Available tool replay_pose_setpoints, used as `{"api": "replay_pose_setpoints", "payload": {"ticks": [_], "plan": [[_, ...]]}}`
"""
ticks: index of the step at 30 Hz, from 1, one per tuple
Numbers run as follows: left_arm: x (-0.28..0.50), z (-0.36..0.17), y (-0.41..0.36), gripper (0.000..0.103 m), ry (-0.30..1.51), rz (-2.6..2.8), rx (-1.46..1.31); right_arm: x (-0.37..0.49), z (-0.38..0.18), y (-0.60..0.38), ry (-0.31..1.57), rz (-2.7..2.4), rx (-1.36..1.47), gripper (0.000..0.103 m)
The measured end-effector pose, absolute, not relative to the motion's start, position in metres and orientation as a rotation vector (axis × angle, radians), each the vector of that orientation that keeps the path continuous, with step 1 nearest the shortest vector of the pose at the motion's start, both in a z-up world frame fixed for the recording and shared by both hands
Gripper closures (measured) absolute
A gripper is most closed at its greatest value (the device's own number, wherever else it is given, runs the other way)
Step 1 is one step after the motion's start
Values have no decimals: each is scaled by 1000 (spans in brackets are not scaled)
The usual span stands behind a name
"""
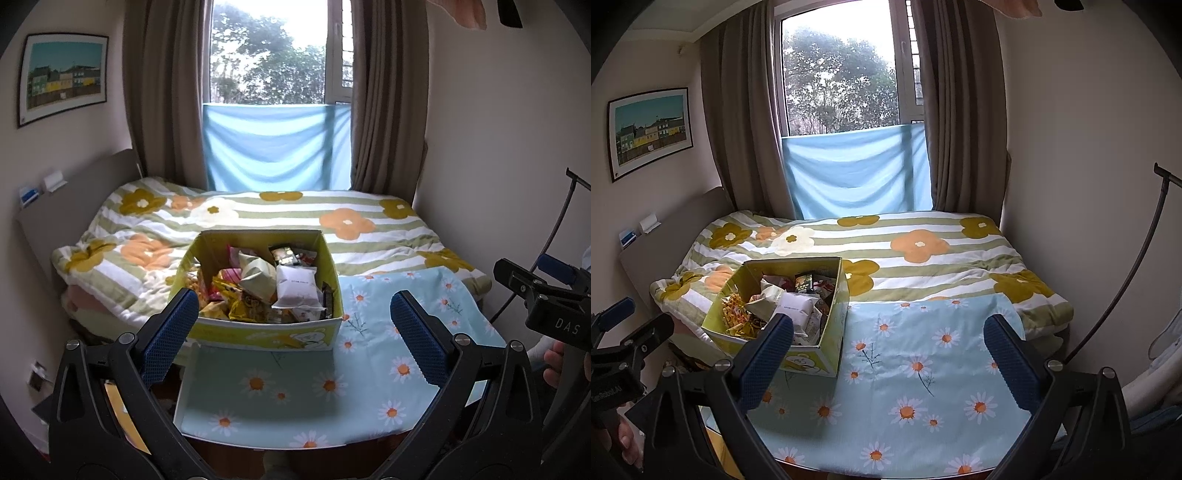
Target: Organize snacks
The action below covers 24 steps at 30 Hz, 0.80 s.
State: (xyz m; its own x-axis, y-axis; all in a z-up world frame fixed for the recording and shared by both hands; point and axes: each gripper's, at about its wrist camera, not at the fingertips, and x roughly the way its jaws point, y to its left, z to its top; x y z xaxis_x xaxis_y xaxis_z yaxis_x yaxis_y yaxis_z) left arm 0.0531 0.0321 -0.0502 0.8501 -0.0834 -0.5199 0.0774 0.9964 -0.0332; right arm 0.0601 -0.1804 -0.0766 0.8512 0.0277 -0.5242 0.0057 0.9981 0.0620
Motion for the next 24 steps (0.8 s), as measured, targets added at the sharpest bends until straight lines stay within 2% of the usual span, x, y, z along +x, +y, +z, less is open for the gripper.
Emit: {"api": "replay_pose_setpoints", "payload": {"ticks": [17,24], "plan": [[54,-50,36,0,521,-12,38,63,-80,-176,561,16,63,1],[52,-62,43,0,550,4,18,78,-92,-162,621,34,51,1]]}}
